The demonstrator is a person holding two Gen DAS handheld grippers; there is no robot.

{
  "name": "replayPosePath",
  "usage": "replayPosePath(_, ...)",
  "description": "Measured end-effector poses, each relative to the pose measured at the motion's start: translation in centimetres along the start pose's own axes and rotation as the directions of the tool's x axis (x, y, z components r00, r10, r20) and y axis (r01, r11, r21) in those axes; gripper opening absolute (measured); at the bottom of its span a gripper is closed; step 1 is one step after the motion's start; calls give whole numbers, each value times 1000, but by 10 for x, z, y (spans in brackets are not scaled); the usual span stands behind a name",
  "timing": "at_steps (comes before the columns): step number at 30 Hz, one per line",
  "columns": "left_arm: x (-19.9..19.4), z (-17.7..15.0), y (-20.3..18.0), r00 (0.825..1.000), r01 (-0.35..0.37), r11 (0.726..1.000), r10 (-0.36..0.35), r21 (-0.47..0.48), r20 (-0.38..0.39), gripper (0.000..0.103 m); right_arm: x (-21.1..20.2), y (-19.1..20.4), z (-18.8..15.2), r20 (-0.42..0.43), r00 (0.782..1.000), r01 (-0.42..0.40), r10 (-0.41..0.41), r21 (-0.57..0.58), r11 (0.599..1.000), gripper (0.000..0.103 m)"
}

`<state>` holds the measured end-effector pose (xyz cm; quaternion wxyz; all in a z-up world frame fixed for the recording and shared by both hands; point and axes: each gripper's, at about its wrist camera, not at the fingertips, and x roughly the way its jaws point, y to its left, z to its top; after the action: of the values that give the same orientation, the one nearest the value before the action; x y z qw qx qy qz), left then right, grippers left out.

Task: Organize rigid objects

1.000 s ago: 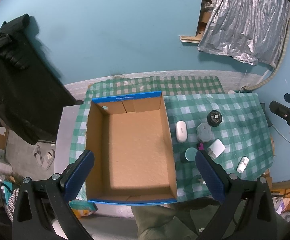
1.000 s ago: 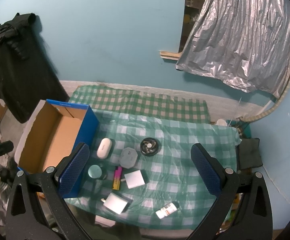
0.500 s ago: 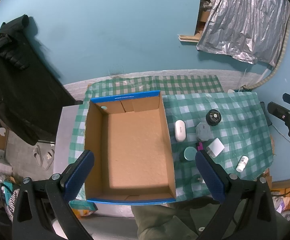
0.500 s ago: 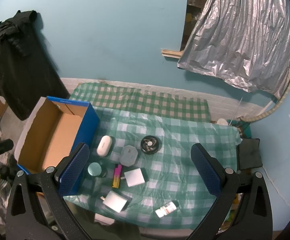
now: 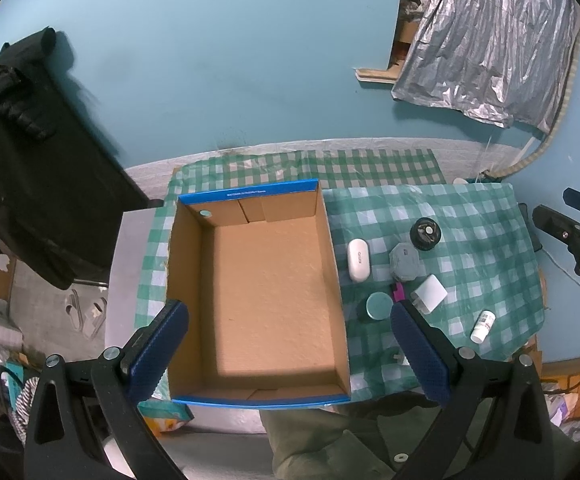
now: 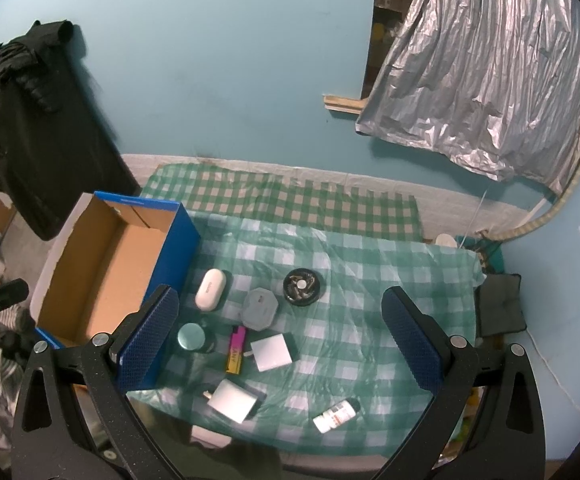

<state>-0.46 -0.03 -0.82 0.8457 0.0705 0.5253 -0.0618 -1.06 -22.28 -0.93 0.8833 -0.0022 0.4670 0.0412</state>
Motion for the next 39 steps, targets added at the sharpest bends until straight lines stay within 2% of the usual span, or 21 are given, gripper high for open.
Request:
replayPosePath(23,3,-2,10,1000,8,1000,-8,-3,-17,102,8,7,-4,-26,1000,3,-3,4,1000,101)
replayPosePath(32,25,-5,51,997,-40,999,39,-8,-64,102,27,-11,-6,-102,995,0,7,72,997,101)
replayPosePath(39,48,-9,86,992,-47,999,44,-25,-119,102,50,-37,-31,-195,981,20,13,167,986,101)
